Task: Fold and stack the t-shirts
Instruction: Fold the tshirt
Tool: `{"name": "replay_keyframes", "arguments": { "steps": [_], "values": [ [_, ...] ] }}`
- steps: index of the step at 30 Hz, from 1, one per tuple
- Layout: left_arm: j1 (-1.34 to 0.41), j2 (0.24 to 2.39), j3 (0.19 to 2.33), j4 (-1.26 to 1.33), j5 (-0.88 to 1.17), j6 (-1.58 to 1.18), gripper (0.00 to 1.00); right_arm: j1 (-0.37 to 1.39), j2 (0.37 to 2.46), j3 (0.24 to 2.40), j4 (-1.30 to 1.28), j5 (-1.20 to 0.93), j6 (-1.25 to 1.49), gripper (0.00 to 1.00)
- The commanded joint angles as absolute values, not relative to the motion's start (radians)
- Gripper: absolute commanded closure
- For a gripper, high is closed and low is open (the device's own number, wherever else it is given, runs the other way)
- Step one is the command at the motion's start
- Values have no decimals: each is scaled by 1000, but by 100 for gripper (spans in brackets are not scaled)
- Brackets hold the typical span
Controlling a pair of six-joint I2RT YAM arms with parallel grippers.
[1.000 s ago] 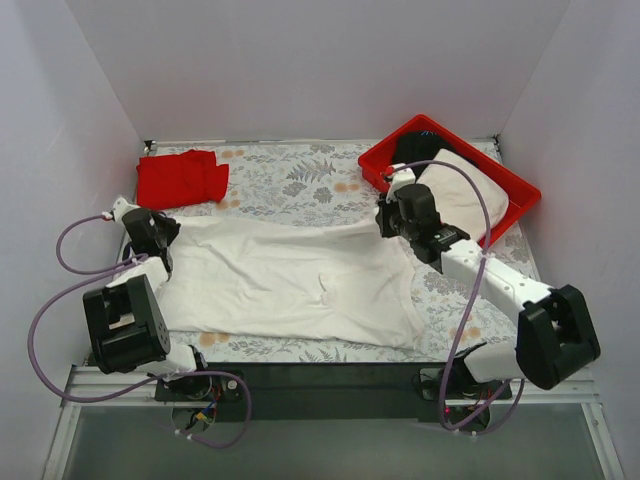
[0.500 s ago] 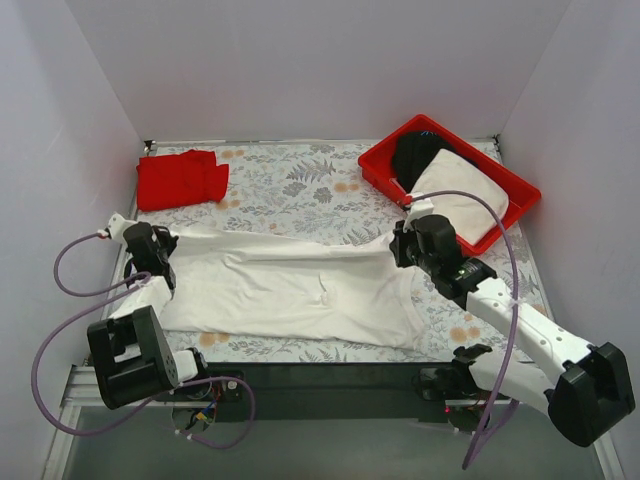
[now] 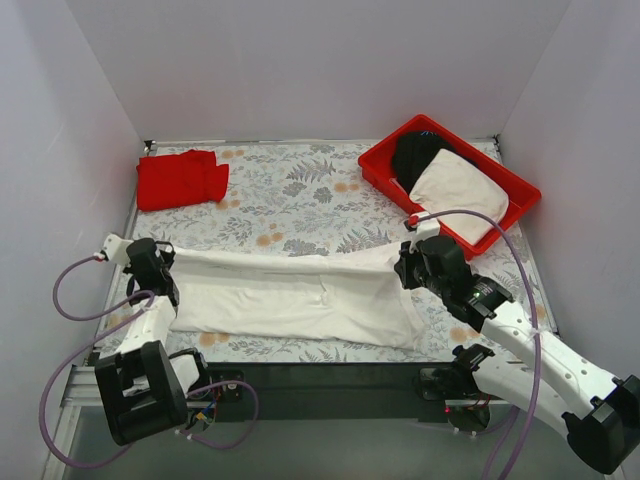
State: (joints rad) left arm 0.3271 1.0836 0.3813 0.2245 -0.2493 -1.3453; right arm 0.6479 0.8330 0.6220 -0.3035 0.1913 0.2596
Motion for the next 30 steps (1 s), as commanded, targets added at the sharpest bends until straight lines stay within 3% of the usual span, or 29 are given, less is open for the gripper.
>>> {"name": "replay_keyframes", "arguments": {
  "steps": [1,14,15,19,20,21,24,30],
  "values": [
    [328,1025,362,172,-365,-1373,100,669,804,609,-353,216,279,99],
    [330,904,270,94,-535,-1476,98,712,799,569,-420,291,319,99],
    [330,881,261,83,-544,-1483,76,713,795,569,-425,290,321,99],
    [328,802,245,17,-590,-1523,30,716,793,574,-443,287,325,99],
    [330,787,242,14,-606,-1526,26,716,792,575,-448,288,327,97],
    [328,764,245,9,-610,-1528,23,718,790,578,-459,288,333,85],
    [330,752,288,-21,-603,-1510,21,726,772,597,-472,293,336,69],
    [319,807,307,72,-459,-1480,21,732,775,632,-447,310,319,59]
  ]
}}
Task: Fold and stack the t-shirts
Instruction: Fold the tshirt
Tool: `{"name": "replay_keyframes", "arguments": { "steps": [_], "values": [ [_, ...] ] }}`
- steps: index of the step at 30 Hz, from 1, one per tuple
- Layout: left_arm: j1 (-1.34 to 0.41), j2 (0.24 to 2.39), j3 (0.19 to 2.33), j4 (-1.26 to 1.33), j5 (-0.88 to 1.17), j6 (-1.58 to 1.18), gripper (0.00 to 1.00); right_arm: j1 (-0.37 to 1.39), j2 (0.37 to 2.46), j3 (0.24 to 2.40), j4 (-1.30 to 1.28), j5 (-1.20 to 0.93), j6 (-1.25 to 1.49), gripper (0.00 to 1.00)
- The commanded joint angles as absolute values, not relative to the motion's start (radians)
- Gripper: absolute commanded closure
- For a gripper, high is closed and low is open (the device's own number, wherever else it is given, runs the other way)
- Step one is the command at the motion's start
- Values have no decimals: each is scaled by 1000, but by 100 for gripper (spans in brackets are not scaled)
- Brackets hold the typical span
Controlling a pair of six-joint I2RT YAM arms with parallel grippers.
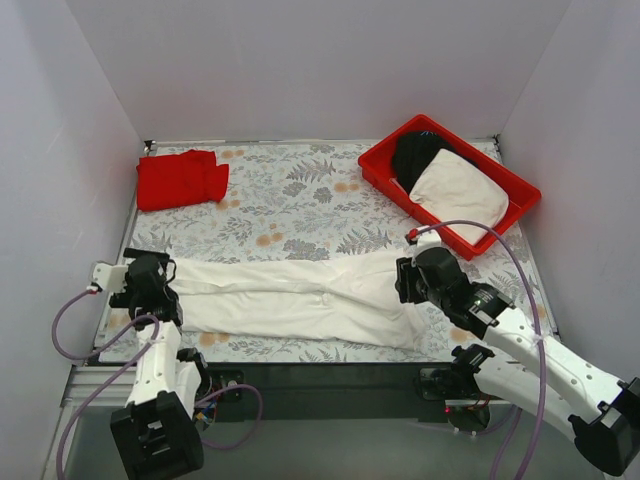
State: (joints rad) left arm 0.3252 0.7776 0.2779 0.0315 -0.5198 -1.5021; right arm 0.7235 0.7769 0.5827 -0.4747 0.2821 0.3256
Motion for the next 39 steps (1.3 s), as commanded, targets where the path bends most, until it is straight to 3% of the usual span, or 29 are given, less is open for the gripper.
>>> {"name": "replay_keyframes", "arguments": {
  "steps": [1,13,23,39],
  "values": [
    [311,818,311,93,-453,-1473,21,732,804,630,-431,308,316,58],
    [169,1008,357,265,-272,-1359,21,730,1146,672,-141,212,302,55],
    [28,1232,426,252,-158,-1364,21,719,1380,640,20,164,344,55],
    [-49,1552,577,278,-63,-1364,21,505,1620,672,101,86,341,56]
  ]
}}
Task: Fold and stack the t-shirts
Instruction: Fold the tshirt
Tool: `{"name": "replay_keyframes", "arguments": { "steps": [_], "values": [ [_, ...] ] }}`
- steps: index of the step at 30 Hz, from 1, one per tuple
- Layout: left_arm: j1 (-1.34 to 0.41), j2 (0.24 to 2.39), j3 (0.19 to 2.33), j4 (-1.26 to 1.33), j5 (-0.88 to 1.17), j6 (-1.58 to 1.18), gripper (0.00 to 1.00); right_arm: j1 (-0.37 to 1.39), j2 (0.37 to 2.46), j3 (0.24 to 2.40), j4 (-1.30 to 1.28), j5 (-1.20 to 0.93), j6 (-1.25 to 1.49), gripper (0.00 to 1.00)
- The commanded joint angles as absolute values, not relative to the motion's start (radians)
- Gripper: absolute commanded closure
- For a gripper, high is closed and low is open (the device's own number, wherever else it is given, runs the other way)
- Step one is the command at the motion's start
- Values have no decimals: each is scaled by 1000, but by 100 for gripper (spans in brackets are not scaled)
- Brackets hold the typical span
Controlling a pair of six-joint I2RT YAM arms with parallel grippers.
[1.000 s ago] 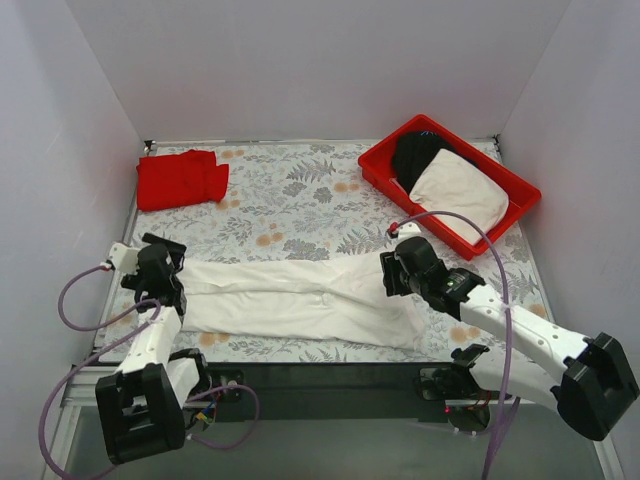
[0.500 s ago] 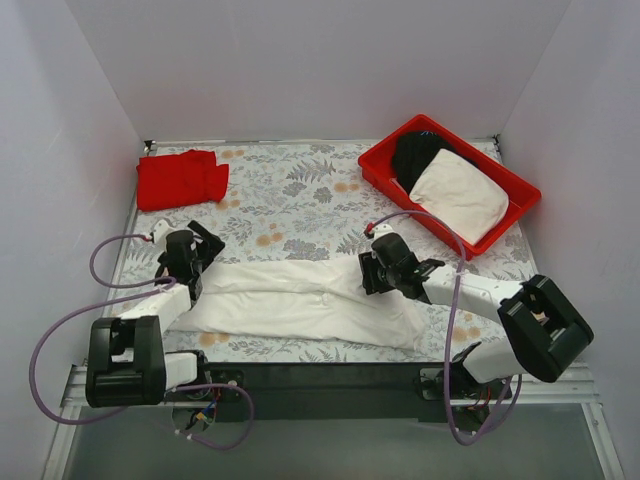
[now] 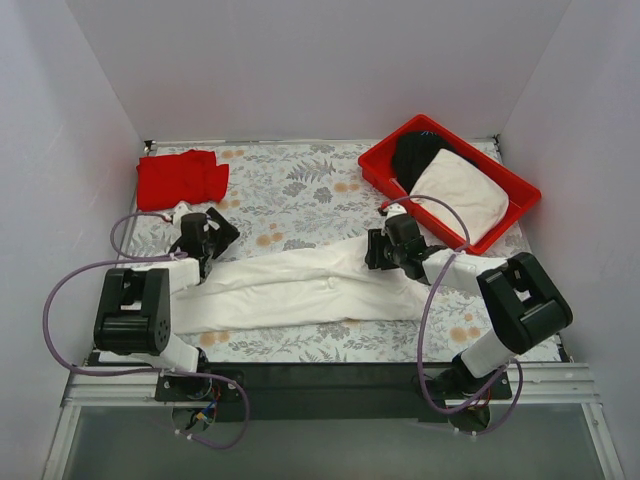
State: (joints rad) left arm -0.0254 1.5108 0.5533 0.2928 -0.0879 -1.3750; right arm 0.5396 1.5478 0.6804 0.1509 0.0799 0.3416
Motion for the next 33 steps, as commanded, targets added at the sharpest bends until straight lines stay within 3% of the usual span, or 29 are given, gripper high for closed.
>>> {"name": "replay_keyframes", "arguments": {
  "steps": [1,11,28,33],
  "values": [
    [-67,1578,612,278,-66,-1359,21,502,1626,678,101,89,341,56],
    [-117,1664,749,282,-124,-1324,21,457,1621,675,87,135,351,56],
    [-271,1116,502,-103,-357,-1426,20,457,1632,700,95,89,330,56],
    [-275,1106,460,-179,-329,-1477,18,457,1591,678,104,90,333,56]
  ]
}}
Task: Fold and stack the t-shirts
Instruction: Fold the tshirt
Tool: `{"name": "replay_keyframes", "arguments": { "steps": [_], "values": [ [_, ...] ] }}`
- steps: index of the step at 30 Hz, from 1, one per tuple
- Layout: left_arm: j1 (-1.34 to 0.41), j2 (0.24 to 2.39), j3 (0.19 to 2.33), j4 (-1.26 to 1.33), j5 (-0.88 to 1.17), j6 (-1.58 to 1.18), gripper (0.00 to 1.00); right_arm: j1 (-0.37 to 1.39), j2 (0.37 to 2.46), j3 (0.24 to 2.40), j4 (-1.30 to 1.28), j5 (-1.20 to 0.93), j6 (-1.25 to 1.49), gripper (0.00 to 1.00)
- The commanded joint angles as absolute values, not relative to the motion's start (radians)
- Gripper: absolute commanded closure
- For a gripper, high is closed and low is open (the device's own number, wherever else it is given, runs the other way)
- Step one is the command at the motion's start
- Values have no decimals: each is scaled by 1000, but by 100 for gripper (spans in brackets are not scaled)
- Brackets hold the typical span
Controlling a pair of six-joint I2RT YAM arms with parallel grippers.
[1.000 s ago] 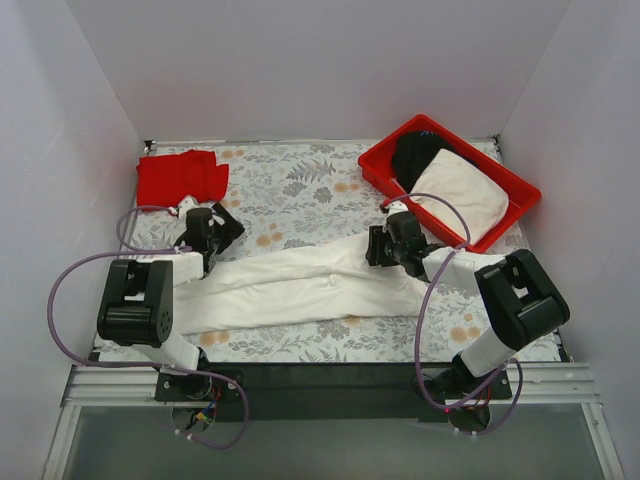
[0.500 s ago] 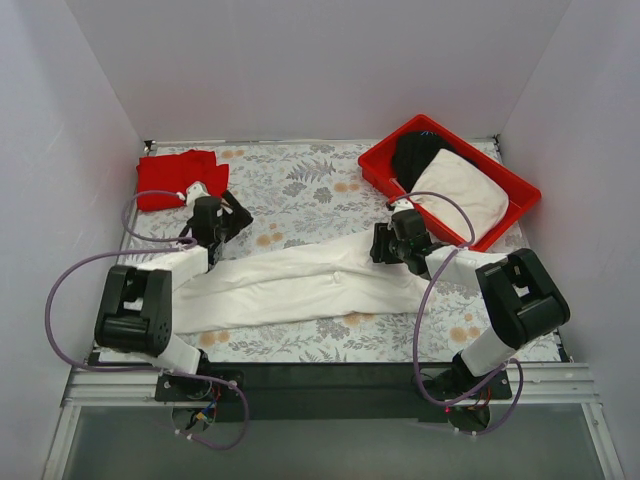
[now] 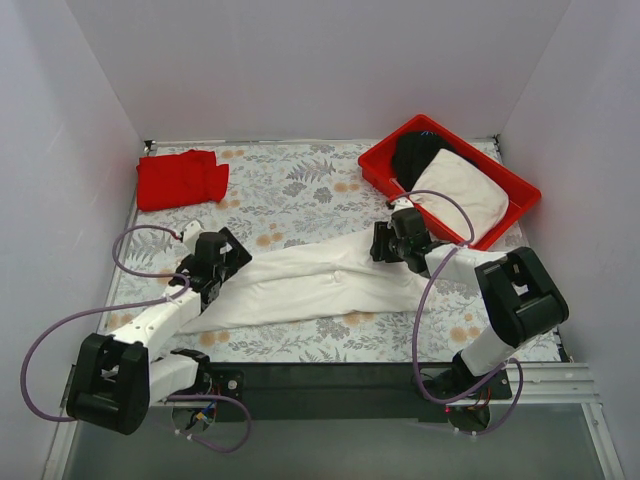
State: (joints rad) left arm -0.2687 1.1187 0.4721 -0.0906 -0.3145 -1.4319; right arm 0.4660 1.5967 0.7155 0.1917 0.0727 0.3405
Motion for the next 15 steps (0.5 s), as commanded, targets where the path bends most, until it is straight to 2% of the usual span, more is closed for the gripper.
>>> {"name": "replay_keyframes", "arguments": {
  "steps": [1,6,15],
  "values": [
    [-276,1108,456,-179,-321,-1483,18,457,1585,675,104,92,333,56],
    [-275,1140,465,-160,-289,-1486,17,457,1562,654,107,100,337,56],
    [-273,1328,486,-34,-216,-1482,16,457,1554,594,129,100,362,55]
  ]
}}
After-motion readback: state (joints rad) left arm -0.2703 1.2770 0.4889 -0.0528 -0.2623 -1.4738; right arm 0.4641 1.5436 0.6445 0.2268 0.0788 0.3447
